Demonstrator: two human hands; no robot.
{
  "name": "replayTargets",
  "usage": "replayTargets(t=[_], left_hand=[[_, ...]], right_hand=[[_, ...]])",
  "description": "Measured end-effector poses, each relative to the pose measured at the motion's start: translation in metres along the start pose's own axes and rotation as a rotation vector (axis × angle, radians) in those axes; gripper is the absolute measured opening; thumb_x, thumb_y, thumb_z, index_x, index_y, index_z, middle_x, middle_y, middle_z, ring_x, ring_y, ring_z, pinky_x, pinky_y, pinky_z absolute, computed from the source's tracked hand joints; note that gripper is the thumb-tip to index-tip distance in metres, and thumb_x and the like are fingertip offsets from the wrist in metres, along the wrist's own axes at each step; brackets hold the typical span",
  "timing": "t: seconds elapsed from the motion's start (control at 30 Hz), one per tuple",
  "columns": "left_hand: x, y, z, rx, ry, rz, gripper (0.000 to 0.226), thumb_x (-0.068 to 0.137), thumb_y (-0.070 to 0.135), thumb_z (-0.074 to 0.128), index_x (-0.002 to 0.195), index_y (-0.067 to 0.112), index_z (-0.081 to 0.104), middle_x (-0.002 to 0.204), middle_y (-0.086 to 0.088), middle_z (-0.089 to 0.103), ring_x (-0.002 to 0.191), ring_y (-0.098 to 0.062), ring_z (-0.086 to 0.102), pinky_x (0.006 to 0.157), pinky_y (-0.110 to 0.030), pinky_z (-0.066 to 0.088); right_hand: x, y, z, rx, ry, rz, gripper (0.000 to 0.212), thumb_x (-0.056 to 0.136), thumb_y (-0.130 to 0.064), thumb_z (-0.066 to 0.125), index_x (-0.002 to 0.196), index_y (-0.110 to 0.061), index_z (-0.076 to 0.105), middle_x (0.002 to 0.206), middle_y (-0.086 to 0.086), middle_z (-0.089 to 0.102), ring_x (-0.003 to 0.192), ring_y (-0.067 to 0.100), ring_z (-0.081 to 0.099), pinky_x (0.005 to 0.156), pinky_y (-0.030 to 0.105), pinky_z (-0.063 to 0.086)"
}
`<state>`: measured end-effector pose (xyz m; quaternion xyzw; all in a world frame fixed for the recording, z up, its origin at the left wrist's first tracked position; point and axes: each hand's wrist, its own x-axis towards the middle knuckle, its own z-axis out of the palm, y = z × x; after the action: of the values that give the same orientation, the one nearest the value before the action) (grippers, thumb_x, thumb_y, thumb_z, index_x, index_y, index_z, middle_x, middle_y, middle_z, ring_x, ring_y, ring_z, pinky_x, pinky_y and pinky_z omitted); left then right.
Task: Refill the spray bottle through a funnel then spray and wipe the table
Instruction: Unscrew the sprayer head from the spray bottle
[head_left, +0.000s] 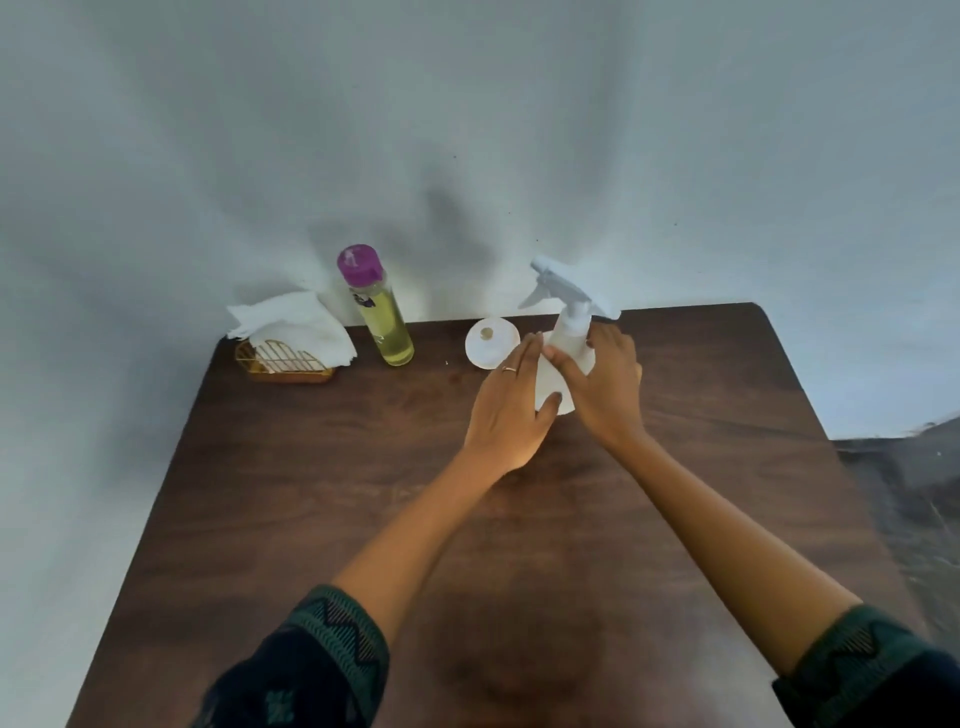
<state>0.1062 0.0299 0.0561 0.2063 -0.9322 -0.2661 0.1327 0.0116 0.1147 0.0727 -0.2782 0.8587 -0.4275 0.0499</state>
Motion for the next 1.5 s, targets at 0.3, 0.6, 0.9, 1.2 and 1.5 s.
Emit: replayTargets(t=[0.3, 0.6, 0.9, 1.2, 1.5], left_hand=[[-0.129, -0.006, -0.034, -0.070, 0.085, -0.112, 0.066, 0.091, 0.029, 0.057, 0.149, 0.013, 0.027, 0.155, -0.004, 0.030, 0.138, -0.020, 0.037, 0.110, -0.040, 0.038], [-0.241, -0.016, -0.018, -0.129, 0.078, -0.289, 0.065, 0.092, 0.027, 0.058, 0.148, 0.018, 0.027, 0.155, 0.000, 0.030, 0.138, -0.017, 0.036, 0.111, -0.036, 0.038], [-0.278, -0.024, 0.006, -0.121, 0.045, -0.387, 0.065, 0.089, 0.028, 0.059, 0.146, 0.016, 0.030, 0.151, -0.003, 0.037, 0.136, -0.019, 0.038, 0.113, -0.050, 0.032], [-0.272, -0.024, 0.010, -0.136, 0.080, -0.422, 0.066, 0.090, 0.040, 0.059, 0.146, 0.018, 0.032, 0.151, 0.000, 0.038, 0.137, -0.019, 0.038, 0.117, -0.046, 0.017], [-0.253, -0.025, 0.002, -0.055, 0.056, -0.409, 0.064, 0.080, 0.050, 0.066, 0.135, 0.026, 0.045, 0.137, 0.008, 0.055, 0.128, -0.013, 0.048, 0.118, -0.047, 0.012]], right_hand=[[-0.107, -0.042, 0.006, 0.062, -0.124, -0.102, 0.041, 0.086, -0.040, 0.064, 0.115, -0.013, 0.057, 0.113, 0.002, 0.061, 0.108, 0.018, 0.049, 0.085, 0.028, 0.036], [-0.202, -0.032, 0.032, 0.000, -0.319, -0.130, 0.040, 0.087, -0.041, 0.062, 0.118, -0.015, 0.059, 0.120, -0.002, 0.060, 0.112, 0.017, 0.046, 0.089, 0.026, 0.029], [-0.242, -0.016, 0.041, 0.018, -0.441, -0.067, 0.048, 0.084, -0.047, 0.056, 0.121, -0.017, 0.059, 0.124, -0.001, 0.061, 0.116, 0.019, 0.050, 0.098, 0.039, 0.040], [-0.244, -0.020, 0.035, 0.088, -0.454, -0.032, 0.053, 0.079, -0.046, 0.062, 0.123, -0.017, 0.057, 0.124, 0.002, 0.061, 0.116, 0.022, 0.053, 0.101, 0.045, 0.043], [-0.235, -0.043, 0.029, 0.395, -0.263, 0.129, 0.042, 0.071, -0.024, 0.082, 0.101, -0.026, 0.052, 0.104, -0.005, 0.060, 0.096, 0.009, 0.058, 0.080, 0.018, 0.049]])
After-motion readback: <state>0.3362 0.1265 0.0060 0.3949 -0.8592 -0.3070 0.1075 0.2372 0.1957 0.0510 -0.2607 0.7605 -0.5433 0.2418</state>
